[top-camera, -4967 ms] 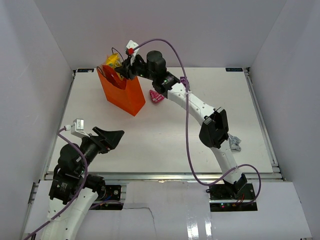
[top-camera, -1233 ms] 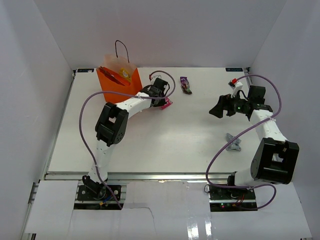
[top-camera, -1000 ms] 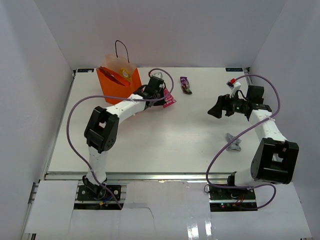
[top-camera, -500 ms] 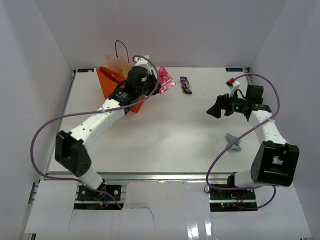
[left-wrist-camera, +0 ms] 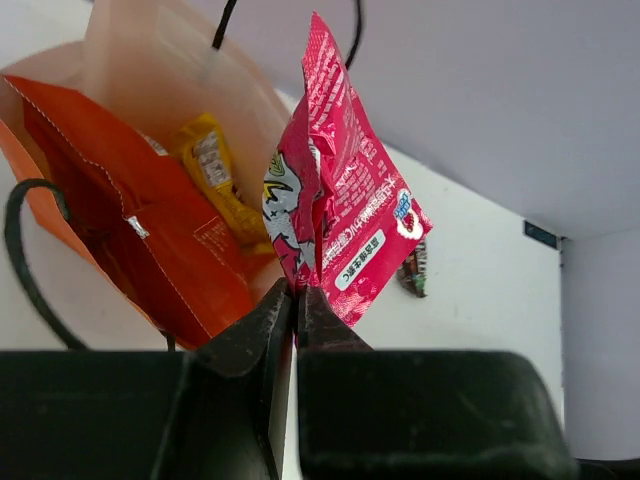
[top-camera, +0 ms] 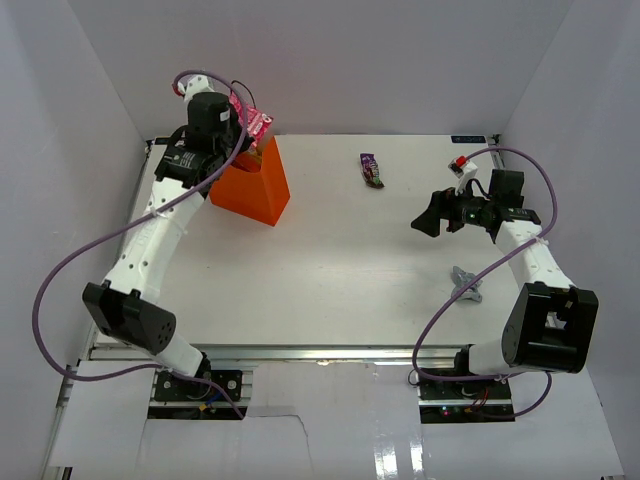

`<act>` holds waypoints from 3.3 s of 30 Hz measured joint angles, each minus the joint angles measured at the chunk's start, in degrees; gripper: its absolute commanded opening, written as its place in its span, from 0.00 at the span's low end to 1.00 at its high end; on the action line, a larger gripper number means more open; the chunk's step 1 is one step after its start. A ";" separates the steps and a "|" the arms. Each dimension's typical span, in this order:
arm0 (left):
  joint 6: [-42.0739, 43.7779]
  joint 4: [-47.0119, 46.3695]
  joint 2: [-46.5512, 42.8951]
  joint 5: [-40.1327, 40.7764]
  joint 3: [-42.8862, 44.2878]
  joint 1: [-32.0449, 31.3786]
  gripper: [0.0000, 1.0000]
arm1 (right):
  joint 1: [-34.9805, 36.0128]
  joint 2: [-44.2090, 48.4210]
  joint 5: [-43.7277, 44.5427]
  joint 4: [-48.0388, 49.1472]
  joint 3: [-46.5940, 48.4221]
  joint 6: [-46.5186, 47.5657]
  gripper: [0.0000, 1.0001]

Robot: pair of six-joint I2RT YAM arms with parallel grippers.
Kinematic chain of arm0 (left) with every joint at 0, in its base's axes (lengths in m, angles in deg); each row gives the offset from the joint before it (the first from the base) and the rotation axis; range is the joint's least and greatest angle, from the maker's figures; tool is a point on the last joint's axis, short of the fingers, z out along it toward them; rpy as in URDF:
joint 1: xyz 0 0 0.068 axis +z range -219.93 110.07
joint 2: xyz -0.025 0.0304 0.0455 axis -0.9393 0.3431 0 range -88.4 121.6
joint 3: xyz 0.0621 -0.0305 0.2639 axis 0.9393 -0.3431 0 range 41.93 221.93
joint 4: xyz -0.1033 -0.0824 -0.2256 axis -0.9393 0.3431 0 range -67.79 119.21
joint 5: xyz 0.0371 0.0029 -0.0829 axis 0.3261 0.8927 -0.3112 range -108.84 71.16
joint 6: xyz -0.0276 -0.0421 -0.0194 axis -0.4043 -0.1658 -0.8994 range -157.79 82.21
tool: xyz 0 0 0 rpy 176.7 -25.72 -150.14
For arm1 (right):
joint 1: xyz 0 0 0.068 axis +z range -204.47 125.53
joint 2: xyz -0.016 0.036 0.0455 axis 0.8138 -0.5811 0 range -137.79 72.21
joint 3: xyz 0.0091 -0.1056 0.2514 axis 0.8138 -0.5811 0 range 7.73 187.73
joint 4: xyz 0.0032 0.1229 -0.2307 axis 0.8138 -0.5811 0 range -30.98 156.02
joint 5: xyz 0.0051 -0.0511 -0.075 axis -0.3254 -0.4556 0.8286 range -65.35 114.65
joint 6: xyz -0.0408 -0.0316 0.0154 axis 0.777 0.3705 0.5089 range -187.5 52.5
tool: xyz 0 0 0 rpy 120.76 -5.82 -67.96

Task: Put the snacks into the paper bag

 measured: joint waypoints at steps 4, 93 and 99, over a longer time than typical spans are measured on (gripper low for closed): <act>-0.76 4.96 6.01 0.11 2.99 1.62 0.00 | 0.00 0.00 0.00 0.00 0.00 0.00 0.96; -20.00 -24.06 -3.08 -23.30 -28.76 -13.86 0.98 | 27.21 -4.98 3.17 -2.01 14.53 0.09 0.10; -20.90 -26.45 -4.68 -23.17 -29.42 -14.58 0.97 | 28.48 -4.74 3.80 -2.73 13.49 0.35 0.10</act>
